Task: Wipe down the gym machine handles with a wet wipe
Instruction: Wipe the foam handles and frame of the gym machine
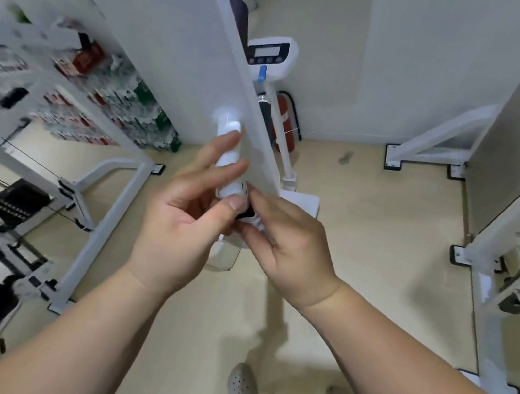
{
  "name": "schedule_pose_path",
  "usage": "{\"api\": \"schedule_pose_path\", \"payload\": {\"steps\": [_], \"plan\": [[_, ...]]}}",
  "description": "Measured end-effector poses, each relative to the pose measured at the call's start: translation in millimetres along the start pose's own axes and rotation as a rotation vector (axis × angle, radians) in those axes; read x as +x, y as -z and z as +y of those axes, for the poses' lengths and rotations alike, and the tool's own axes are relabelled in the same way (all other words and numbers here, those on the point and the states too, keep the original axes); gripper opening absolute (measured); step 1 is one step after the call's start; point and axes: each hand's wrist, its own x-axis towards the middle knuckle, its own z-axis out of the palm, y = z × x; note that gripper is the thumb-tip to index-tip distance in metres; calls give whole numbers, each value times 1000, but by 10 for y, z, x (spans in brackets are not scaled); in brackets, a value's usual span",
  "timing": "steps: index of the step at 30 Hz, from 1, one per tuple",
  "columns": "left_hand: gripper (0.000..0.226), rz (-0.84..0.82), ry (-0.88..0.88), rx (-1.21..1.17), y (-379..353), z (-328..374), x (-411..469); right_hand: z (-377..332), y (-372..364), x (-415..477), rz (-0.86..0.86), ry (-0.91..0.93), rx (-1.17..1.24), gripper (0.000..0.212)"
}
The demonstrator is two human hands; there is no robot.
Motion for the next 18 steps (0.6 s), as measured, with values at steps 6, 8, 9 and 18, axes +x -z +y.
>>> {"api": "schedule_pose_path", "payload": {"steps": [6, 8, 9, 18], "plan": [[46, 63, 64, 3, -33, -29, -80, 73, -115, -290, -85, -256, -55, 52], [49, 78, 89, 5, -15, -4, -85, 163, -139, -386, -197, -360, -81, 55], [49, 79, 96, 6, -10, 16, -84, 185, -141, -374, -228, -360, -84, 55], [45, 89, 61, 69, -24, -30, -43, -46, -89, -166, -215, -371, 116, 53]]}}
